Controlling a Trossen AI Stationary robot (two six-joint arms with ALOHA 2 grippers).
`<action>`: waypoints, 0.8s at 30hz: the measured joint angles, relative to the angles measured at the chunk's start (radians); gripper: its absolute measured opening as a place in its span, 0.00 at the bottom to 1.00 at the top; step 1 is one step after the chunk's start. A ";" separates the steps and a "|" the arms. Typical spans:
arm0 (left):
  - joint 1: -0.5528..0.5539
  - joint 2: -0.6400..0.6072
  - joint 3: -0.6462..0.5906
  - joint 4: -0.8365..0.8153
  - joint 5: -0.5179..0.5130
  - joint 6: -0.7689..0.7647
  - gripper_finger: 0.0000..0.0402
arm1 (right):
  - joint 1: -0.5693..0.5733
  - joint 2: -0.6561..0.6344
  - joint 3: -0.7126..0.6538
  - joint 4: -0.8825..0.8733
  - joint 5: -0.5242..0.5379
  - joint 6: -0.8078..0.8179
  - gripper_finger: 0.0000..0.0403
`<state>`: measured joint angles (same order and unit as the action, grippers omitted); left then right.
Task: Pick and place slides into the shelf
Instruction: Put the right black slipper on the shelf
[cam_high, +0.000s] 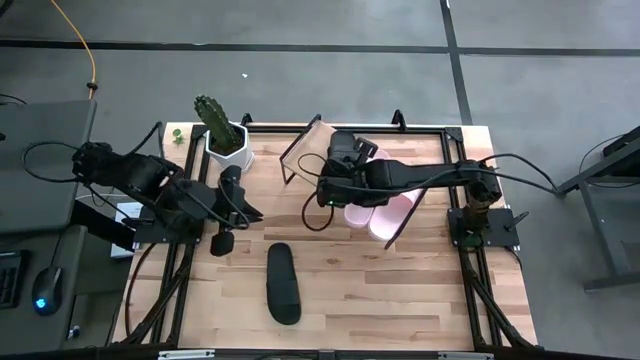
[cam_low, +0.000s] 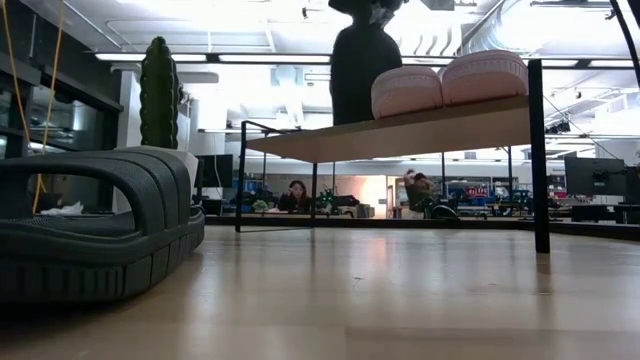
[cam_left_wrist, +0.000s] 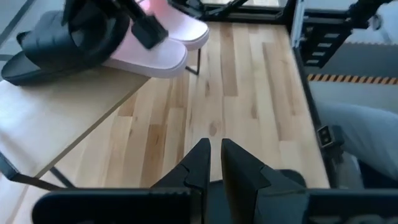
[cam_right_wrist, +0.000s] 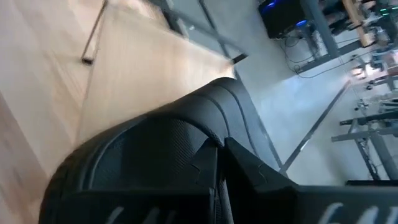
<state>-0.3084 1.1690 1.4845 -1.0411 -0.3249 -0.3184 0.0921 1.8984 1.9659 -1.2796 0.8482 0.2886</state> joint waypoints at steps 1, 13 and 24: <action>0.000 0.013 0.000 -0.001 -0.006 0.000 0.08 | 0.000 0.000 0.014 -0.007 0.009 0.000 0.00; 0.000 0.190 0.000 -0.071 -0.164 0.105 0.08 | 0.104 -0.002 0.323 -0.168 0.016 0.026 0.00; 0.000 0.219 0.000 0.112 -0.153 0.314 0.08 | 0.204 0.004 0.357 -0.286 -0.049 0.114 0.00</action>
<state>-0.3080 1.3880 1.4841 -0.9292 -0.4780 -0.0045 0.2966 1.9029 2.3234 -1.5652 0.7994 0.4031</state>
